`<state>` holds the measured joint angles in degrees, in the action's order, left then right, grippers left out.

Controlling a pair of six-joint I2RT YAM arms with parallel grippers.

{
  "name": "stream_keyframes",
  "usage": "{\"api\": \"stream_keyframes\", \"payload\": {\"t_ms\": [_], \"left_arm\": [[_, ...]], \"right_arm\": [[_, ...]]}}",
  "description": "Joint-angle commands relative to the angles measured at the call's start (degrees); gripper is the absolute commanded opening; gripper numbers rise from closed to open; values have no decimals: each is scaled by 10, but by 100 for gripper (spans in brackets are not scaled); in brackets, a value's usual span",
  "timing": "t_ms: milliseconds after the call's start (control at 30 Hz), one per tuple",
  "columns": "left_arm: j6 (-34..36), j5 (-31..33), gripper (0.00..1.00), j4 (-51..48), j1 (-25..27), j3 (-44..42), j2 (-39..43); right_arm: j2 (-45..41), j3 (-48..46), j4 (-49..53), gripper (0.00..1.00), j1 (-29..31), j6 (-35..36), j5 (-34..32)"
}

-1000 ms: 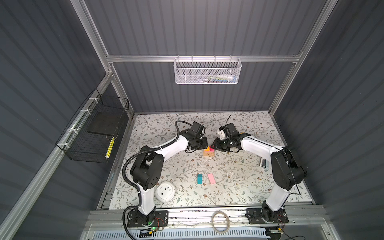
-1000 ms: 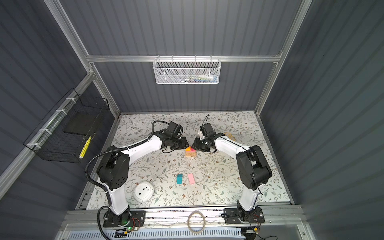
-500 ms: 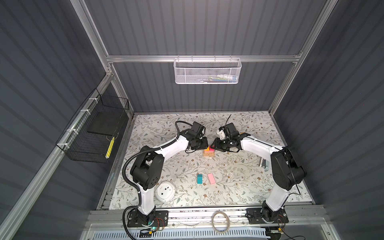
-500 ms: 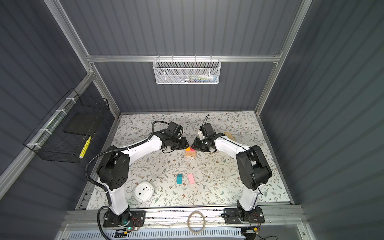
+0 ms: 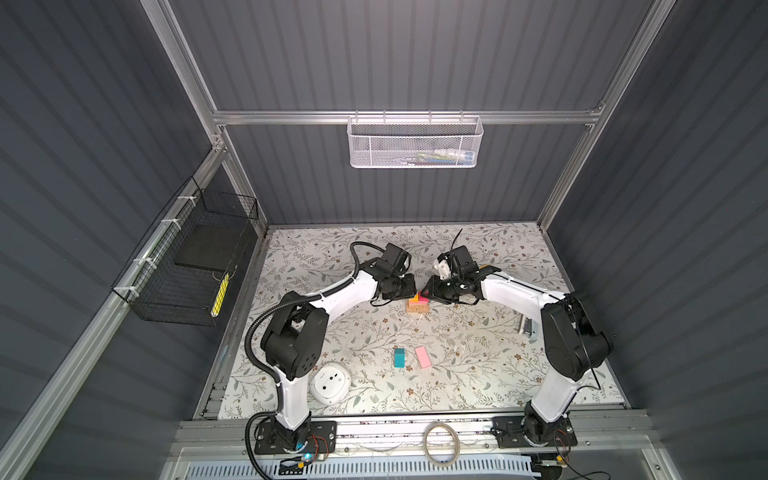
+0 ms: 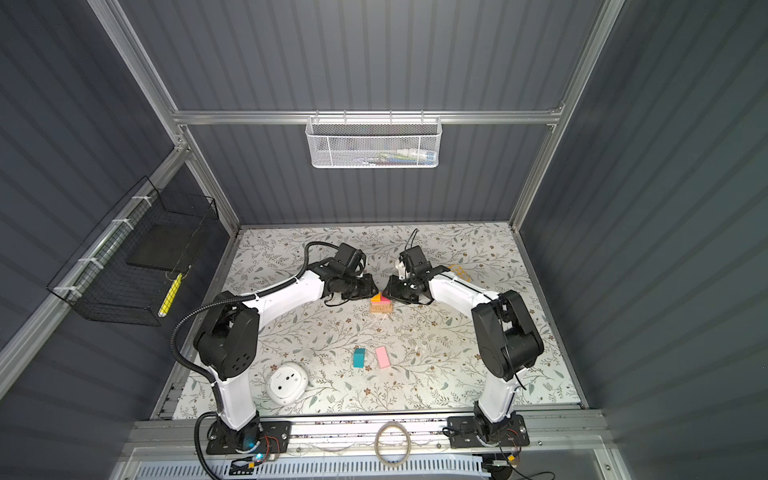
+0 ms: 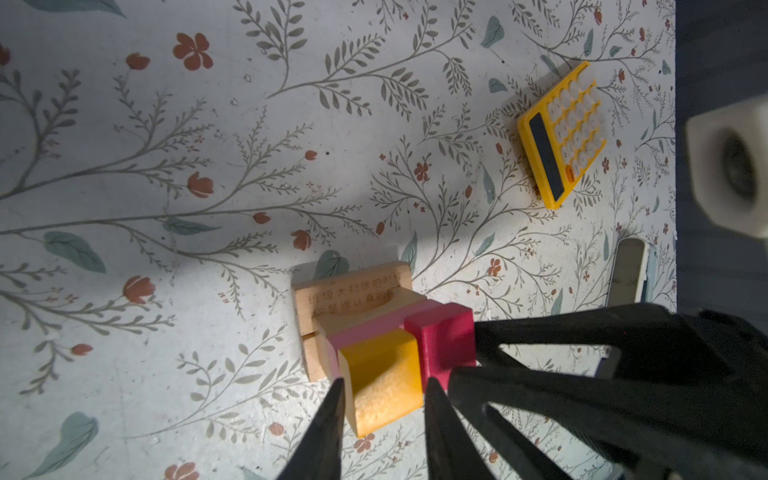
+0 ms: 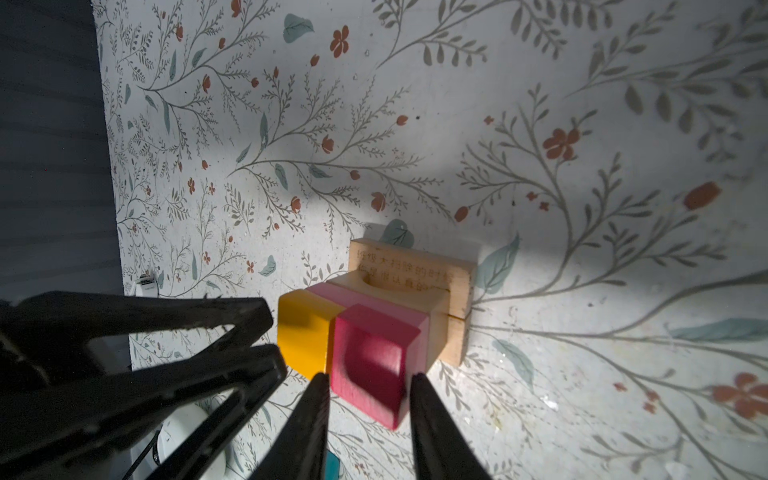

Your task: Build the wood block tower

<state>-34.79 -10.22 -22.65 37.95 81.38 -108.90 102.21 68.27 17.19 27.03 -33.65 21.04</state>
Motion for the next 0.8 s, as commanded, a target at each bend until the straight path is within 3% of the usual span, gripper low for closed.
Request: {"api": "stream_keyframes", "payload": {"t_ms": [0,300,767], "left_arm": [[-5,-10,33,-5,5,17,-13],[-3,-10,33,-5,5,20,-15],[-5,-11,32,-4,5,19,-17]], "right_arm": [[9,17,3,38,-2,-1,0],[12,27,11,40,-3,2,-10],[18,27,11,35,-2,2,-10]]}}
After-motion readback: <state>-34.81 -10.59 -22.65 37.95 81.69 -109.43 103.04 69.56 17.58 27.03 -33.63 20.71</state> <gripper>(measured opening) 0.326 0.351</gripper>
